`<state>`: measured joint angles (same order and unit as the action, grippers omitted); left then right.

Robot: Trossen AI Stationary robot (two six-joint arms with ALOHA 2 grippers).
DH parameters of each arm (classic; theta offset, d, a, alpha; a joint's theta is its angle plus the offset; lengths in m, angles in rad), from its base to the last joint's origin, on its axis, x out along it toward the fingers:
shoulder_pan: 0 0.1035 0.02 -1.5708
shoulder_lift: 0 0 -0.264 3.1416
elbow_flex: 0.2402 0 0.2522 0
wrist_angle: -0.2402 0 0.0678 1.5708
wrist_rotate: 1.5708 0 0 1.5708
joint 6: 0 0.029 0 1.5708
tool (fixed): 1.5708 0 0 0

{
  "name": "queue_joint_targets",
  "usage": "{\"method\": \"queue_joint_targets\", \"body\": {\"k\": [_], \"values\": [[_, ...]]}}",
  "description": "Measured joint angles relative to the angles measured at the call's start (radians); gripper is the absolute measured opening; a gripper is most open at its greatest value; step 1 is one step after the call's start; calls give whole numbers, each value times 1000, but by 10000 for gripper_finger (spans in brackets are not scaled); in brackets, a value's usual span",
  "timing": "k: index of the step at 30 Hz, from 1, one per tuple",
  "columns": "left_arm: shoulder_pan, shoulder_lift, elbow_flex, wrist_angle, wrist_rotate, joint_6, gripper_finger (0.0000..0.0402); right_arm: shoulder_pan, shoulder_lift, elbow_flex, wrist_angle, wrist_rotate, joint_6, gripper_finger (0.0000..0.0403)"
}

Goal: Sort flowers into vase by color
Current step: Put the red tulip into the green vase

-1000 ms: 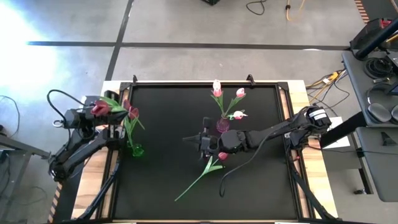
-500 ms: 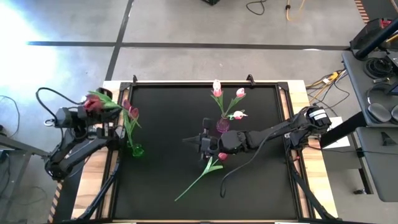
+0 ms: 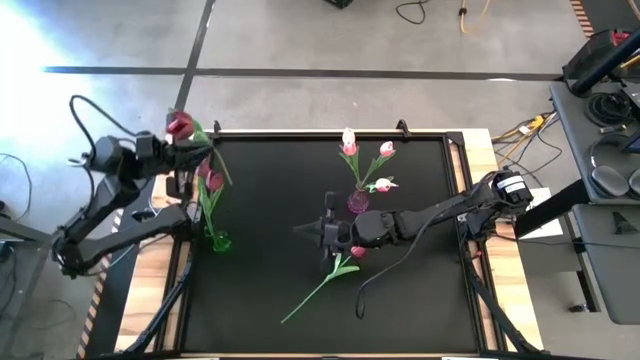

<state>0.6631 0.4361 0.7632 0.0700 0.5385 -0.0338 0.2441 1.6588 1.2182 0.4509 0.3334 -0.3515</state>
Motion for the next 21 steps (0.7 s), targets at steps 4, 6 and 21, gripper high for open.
{"method": "queue_joint_targets", "body": {"k": [4, 6, 21], "values": [[-52, 95, 110, -63, -25, 64, 0, 0, 0, -21, 2, 0, 4, 9], [-90, 132, 169, -153, -70, 108, 0, 0, 0, -37, 6, 0, 16, 9], [-893, 192, 229, -442, -896, 235, 0, 0, 0, -158, 136, 7, 56, 9]]}}
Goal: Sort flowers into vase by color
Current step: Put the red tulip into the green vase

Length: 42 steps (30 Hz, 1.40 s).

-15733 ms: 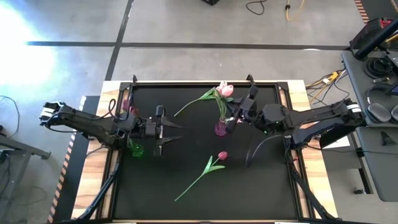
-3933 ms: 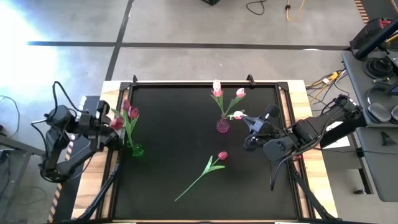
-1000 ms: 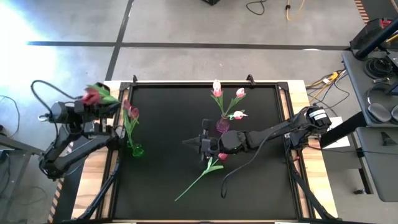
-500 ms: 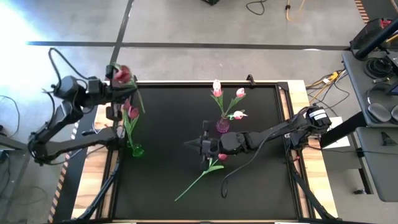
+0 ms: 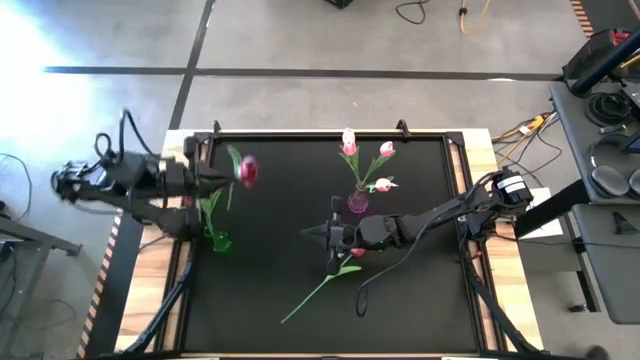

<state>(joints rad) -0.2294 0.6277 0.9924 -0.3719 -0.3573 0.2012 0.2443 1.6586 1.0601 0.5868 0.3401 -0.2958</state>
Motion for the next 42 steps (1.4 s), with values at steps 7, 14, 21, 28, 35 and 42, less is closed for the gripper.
{"method": "queue_joint_targets", "body": {"k": [7, 14, 21, 28, 35, 42], "values": [[-532, 38, -18, -70, -658, -47, 0, 2, 0, -8, -1, 0, 9, 9], [-972, 36, -110, -73, -1186, -176, 0, 2, 0, -9, -1, -1, 9, 9], [-1081, 9, -201, -71, -1215, -245, 0, 2, 0, -9, -1, -8, 9, 9], [-1032, 6, -248, -70, -1215, -257, 0, 2, 0, -9, -1, -8, 8, 9], [-1027, -37, -301, -82, -1215, -264, 0, 5, -1, -9, -4, -8, 8, 9], [-1032, -124, -349, -100, -1215, -238, 0, 21, -1, -9, -4, -8, 6, 9]]}}
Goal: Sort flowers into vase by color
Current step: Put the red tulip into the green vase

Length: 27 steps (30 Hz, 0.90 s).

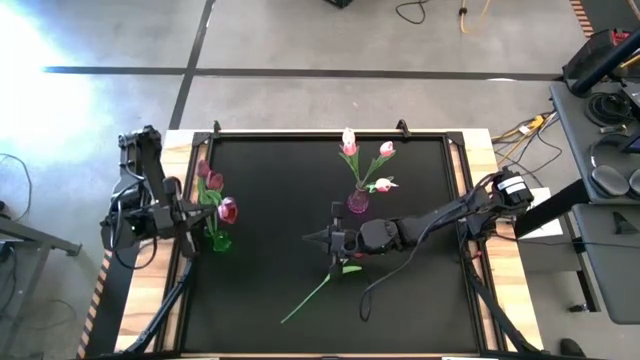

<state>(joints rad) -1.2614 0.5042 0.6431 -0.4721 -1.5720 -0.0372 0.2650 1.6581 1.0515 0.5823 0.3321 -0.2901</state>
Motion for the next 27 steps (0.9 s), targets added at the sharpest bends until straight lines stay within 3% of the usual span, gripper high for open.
{"method": "queue_joint_targets", "body": {"k": [9, 13, 16, 27], "values": [[-93, -69, -24, -21, 134, 7, 0, 8, 0, 0, 0, 1, 2, 9], [-114, -69, -19, -193, 202, -162, 0, 10, 0, 0, 2, 1, 2, 9], [-113, -55, -4, -292, 205, -280, 0, 13, 0, 0, 4, 1, 2, 9], [-113, -35, 9, -315, 205, -298, 0, 19, 0, 0, 15, 0, -8, 9]]}}
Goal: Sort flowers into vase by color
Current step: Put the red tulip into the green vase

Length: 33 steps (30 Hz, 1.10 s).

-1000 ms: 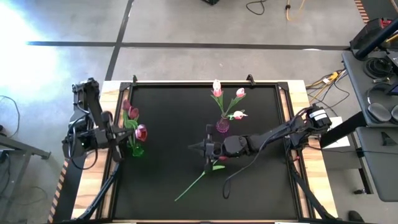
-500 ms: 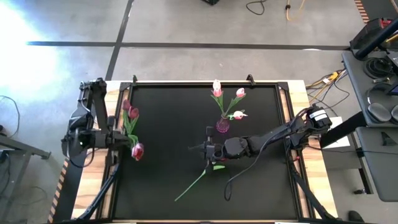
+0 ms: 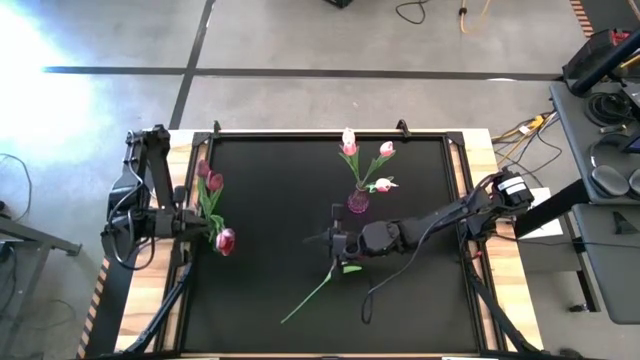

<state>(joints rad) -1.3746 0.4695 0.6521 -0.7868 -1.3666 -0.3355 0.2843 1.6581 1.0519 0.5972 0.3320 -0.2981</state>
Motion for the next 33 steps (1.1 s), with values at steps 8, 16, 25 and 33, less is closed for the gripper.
{"method": "queue_joint_targets", "body": {"k": [8, 16, 25, 33], "values": [[0, 16, 47, 8, -40, -41, 0, -66, 53, 2, 274, -259, 12, 9], [6, 39, 64, 26, -43, -105, 0, -151, 224, 173, 334, -312, 64, 27], [62, 133, 46, 68, -65, -170, 0, -168, 364, 456, 312, -306, 38, 134], [161, 228, 46, 105, -60, -224, 0, -167, 429, 629, 172, -306, 37, 170]]}}
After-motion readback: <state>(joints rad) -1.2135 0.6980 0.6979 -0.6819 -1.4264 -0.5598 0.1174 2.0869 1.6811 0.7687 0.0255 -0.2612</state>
